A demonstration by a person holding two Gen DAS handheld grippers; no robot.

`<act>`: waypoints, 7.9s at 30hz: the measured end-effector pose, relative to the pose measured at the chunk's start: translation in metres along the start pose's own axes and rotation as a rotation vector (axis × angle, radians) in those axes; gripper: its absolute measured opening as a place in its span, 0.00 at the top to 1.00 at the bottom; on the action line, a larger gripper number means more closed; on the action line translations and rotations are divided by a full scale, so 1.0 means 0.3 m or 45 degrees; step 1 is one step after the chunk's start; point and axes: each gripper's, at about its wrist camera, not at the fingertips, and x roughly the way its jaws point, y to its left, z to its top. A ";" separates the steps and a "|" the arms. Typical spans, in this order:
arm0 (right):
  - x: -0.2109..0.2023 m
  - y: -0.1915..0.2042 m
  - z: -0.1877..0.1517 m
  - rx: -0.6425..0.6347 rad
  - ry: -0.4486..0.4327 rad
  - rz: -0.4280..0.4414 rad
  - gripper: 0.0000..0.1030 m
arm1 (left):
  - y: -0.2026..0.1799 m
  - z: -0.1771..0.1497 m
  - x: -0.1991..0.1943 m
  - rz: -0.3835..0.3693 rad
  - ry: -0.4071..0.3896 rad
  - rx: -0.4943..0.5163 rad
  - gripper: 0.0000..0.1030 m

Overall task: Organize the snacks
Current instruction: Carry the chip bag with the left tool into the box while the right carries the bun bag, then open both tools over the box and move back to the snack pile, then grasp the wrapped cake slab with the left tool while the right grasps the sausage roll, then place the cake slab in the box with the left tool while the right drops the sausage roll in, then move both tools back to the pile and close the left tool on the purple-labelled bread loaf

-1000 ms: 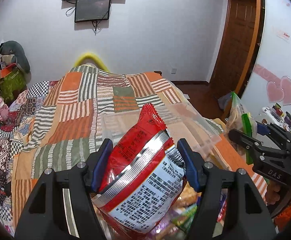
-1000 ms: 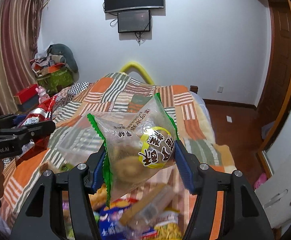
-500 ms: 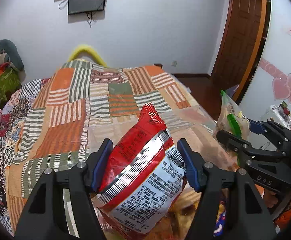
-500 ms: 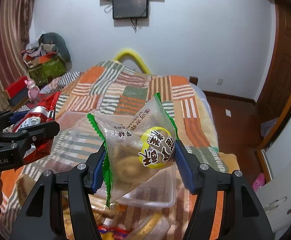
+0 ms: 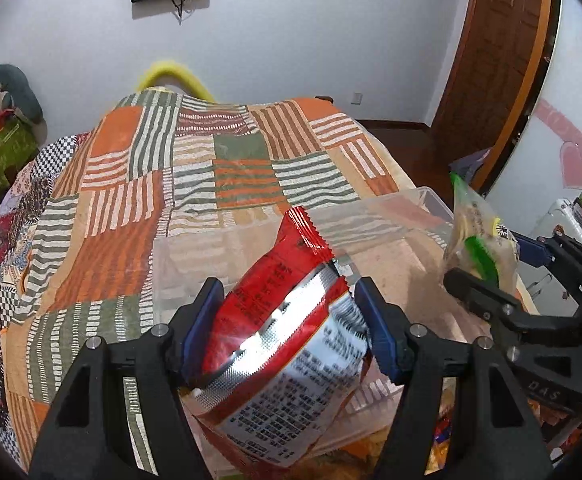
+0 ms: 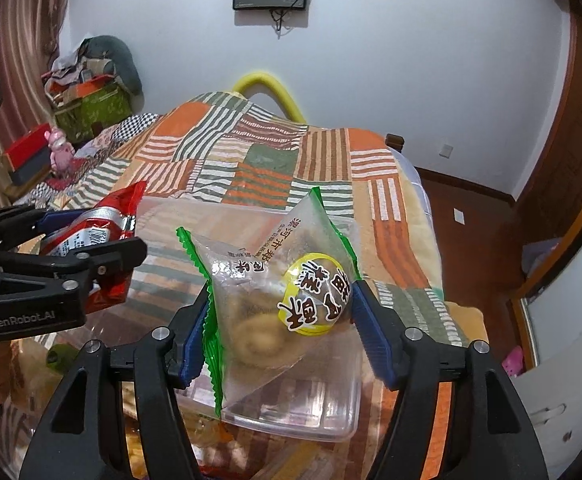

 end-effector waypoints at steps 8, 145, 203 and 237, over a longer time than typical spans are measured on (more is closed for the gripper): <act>-0.002 0.012 0.011 -0.018 -0.008 0.032 0.26 | 0.008 -0.001 -0.031 0.014 -0.017 -0.006 0.33; 0.092 0.059 0.050 0.158 0.121 0.190 0.67 | 0.036 -0.073 -0.047 -0.008 0.014 -0.015 0.22; -0.255 -0.165 -0.407 0.260 0.175 -0.016 0.40 | 0.011 -0.609 -0.320 -0.017 0.254 -0.009 0.19; -0.199 -0.155 -0.471 0.260 0.227 0.079 0.65 | -0.086 -0.704 -0.304 -0.050 0.253 0.097 0.41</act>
